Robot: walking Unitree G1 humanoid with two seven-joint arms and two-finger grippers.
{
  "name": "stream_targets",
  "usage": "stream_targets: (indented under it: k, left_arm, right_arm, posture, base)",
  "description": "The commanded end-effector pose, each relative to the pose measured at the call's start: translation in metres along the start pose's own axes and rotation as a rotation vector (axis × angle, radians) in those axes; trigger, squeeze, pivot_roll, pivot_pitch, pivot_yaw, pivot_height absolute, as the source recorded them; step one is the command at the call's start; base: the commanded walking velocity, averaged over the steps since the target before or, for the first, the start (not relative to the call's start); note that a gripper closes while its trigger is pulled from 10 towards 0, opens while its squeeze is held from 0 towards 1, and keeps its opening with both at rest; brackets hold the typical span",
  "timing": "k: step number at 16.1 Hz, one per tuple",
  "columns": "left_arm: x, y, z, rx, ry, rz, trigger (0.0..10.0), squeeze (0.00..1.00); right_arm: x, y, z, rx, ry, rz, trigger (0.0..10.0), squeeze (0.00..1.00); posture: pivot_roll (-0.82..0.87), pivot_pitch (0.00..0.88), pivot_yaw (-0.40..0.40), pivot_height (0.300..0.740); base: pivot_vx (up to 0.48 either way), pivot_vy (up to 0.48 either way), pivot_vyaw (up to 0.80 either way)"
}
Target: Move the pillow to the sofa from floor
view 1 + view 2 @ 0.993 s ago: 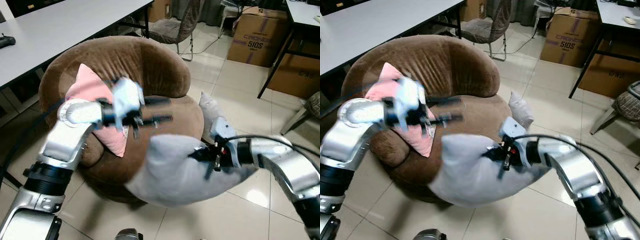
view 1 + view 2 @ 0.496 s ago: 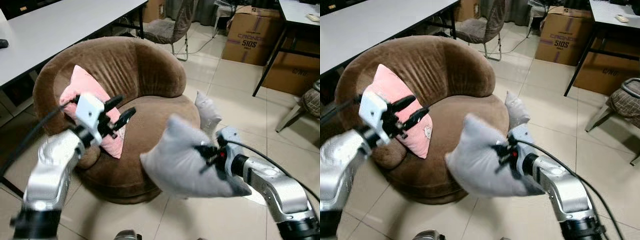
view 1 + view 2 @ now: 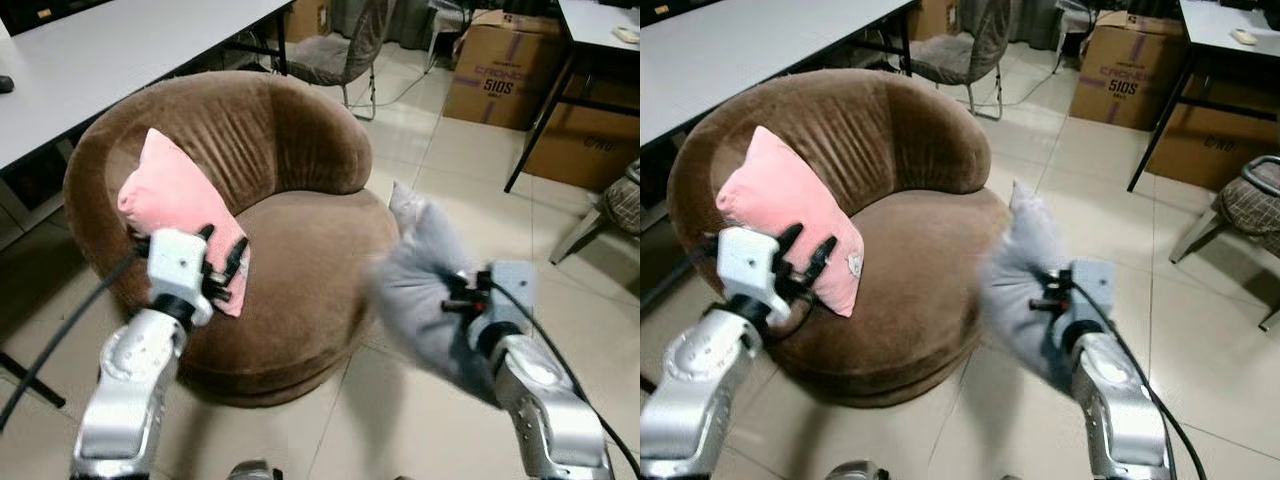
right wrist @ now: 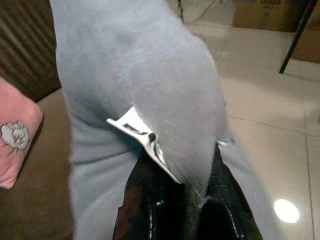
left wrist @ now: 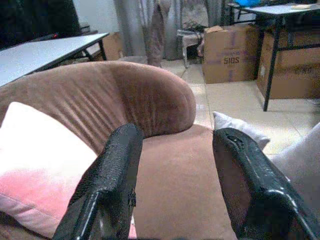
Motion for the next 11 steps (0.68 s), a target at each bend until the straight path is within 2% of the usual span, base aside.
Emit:
stream_targets:
  k: [1,3,4,7,8,11]
  left_arm:
    - [0.001,0.000,0.008,-0.023,-0.023,0.013,10.0,0.05]
    - [0.000,-0.003,0.010,-0.030,-0.022,0.027,10.0,0.05]
    - [0.000,-0.004,0.011,-0.034,-0.026,0.033,10.0,0.05]
    - [0.000,-0.004,0.011,-0.026,-0.032,0.038,10.0,0.04]
    - [-0.001,-0.005,0.012,-0.031,-0.029,0.036,10.0,0.04]
    - [-0.006,-0.004,0.012,-0.027,-0.022,0.011,10.0,0.05]
  right_arm:
    - [0.004,0.001,0.026,-0.106,-0.012,0.001,10.0,0.00]
    - [0.006,0.000,0.032,-0.130,-0.053,-0.004,10.0,0.00]
    - [0.008,0.002,0.036,-0.153,-0.027,-0.002,10.0,0.00]
    - [0.013,0.004,0.042,-0.182,-0.125,0.029,10.0,0.00]
    - [0.016,0.004,0.047,-0.201,-0.163,0.034,10.0,0.00]
    - [0.017,0.003,0.048,-0.184,-0.139,0.007,10.0,0.00]
  posture:
    - [0.07,0.000,0.003,0.740]
    - [0.07,0.000,0.000,0.740]
    - [0.08,0.000,-0.003,0.740]
    - [0.08,0.000,-0.003,0.740]
    - [0.08,0.000,-0.002,0.740]
    - [0.08,0.000,0.001,0.740]
  base:
    - [0.000,0.480,0.00]
    - [0.000,0.480,0.00]
    - [0.000,0.480,0.00]
    - [0.000,0.480,0.00]
    - [0.000,0.000,0.00]
    - [0.000,0.000,0.00]
Point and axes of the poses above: a point about 5 cm out from each wrist's last joint towards the gripper, its own y axis pointing back from the gripper into the wrist, its own z axis along the axis of the wrist's last joint, x = y × z, the point moved 4 cm from there along -y, pointing out of the wrist towards the gripper, and after that the axes turned 6 degrees about y, right-handed, at the moved point
